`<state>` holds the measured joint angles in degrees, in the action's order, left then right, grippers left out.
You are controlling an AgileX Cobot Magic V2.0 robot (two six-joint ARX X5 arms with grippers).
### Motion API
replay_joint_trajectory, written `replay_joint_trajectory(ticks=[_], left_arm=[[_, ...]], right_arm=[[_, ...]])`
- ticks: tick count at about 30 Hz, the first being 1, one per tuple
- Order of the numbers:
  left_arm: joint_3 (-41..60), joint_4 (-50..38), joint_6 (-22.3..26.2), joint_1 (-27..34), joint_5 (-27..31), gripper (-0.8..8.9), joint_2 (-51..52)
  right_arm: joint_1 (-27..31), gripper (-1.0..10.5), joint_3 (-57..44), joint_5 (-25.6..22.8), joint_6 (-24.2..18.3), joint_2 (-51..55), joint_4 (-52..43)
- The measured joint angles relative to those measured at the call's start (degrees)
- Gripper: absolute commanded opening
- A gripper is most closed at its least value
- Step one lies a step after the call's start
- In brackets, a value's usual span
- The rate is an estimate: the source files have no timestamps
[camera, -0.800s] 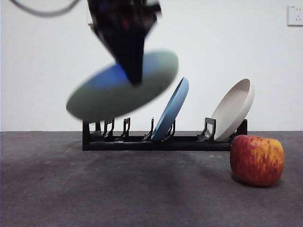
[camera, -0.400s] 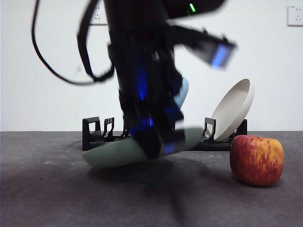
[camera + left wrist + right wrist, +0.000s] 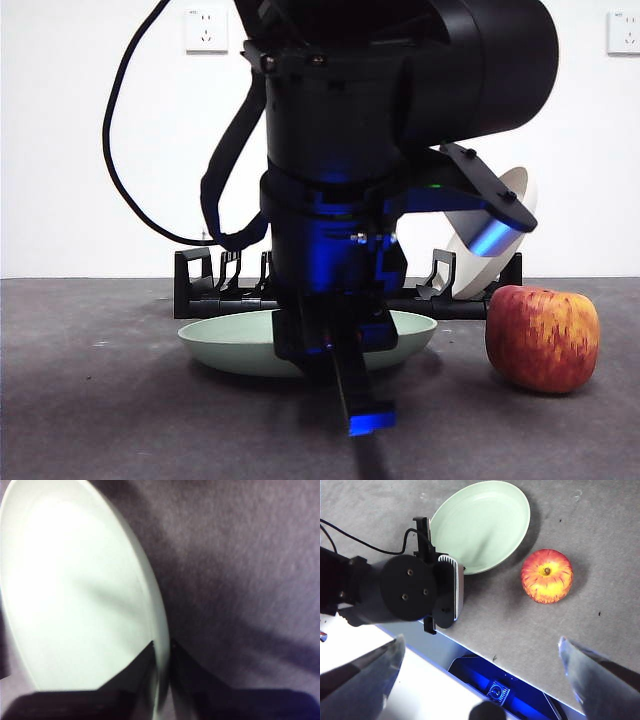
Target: Take the green plate from the plate rack,put the plate on the table,take the apple from the table,put the apple in the plate
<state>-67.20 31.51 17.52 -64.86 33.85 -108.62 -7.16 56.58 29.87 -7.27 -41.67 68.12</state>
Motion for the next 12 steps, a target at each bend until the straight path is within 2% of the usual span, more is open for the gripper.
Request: replay_joint_trajectory(ticks=[2, 4, 12], left_arm=[[0.0, -0.2, -0.5, 0.2, -2.9, 2.49, -0.1], [0.0, -0.3, -1.0, 0.1, -2.2, 2.92, -0.1], [-0.4, -0.2, -1.6, 0.3, -2.0, 2.92, 0.8]], right_arm=[[0.0, 6.9, 0.0, 0.0, 0.0, 0.0, 0.0], [0.0, 6.9, 0.0, 0.0, 0.0, 0.0, 0.0], [0.0, 6.9, 0.0, 0.0, 0.0, 0.0, 0.0]])
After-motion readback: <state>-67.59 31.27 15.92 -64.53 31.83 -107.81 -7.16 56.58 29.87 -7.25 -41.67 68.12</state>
